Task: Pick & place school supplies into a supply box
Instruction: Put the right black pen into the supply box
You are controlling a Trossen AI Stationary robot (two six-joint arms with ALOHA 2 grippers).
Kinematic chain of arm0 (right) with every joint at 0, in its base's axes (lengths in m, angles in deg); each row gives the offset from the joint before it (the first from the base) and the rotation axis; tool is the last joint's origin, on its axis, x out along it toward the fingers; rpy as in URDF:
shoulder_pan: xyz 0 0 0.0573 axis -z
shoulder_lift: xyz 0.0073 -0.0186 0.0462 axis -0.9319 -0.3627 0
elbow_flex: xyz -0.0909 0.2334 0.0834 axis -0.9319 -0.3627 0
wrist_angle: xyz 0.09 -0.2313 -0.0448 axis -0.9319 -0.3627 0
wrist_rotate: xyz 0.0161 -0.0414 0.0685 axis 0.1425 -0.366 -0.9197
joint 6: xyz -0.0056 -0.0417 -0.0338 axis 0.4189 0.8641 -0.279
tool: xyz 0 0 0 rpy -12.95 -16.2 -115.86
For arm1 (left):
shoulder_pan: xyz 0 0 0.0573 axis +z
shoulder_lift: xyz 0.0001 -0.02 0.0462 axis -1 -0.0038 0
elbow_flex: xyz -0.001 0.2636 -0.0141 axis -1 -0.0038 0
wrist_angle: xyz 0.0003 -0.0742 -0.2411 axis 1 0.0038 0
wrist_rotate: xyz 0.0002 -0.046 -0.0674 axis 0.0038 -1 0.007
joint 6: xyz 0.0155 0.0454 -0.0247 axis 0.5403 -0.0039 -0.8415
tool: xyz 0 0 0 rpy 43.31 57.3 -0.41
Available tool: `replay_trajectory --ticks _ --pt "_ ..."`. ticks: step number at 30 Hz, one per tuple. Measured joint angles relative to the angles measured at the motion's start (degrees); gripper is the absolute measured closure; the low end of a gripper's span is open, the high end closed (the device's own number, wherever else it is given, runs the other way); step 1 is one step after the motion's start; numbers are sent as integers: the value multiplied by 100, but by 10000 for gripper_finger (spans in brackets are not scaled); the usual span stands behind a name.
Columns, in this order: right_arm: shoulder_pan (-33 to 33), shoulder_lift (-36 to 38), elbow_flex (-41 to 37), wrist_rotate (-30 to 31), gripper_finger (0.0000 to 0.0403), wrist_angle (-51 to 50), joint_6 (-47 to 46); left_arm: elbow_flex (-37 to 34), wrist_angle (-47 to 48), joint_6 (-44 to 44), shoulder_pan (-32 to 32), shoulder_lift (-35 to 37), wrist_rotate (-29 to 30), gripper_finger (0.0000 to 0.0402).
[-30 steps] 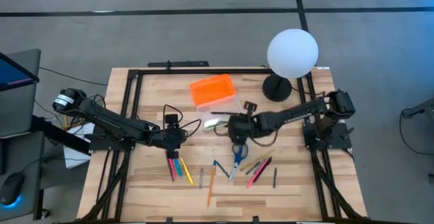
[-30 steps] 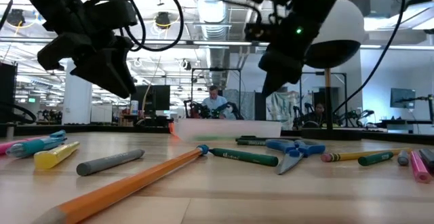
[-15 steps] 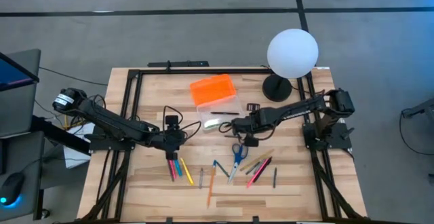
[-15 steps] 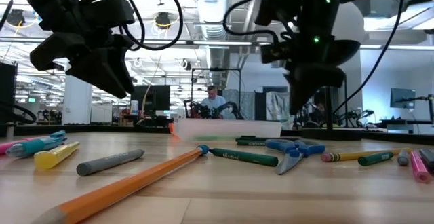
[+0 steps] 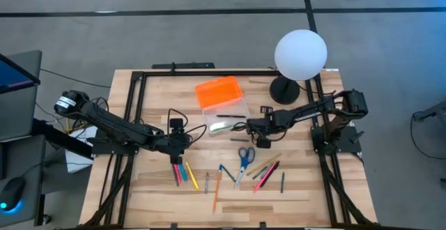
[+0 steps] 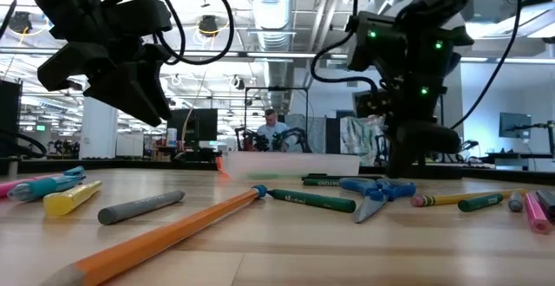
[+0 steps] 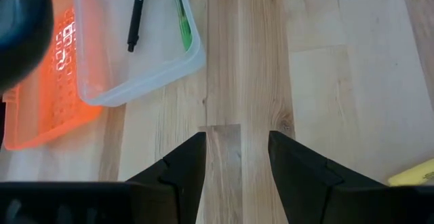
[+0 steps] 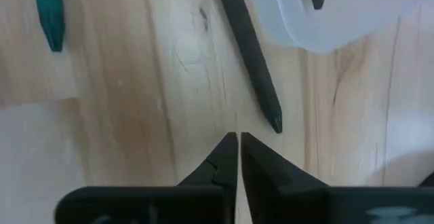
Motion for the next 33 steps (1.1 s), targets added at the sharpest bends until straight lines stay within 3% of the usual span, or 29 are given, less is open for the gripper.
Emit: replay_trajectory --ticks 12,17,33 --pt "47 2 -46 278 287 426 342 0 -66 9 4 1 114 246" --pt "316 -15 -44 -32 281 876 684 0 -68 9 4 2 115 246" --pt "1149 -15 -72 -1519 293 904 762 0 -68 20 6 2 122 246"
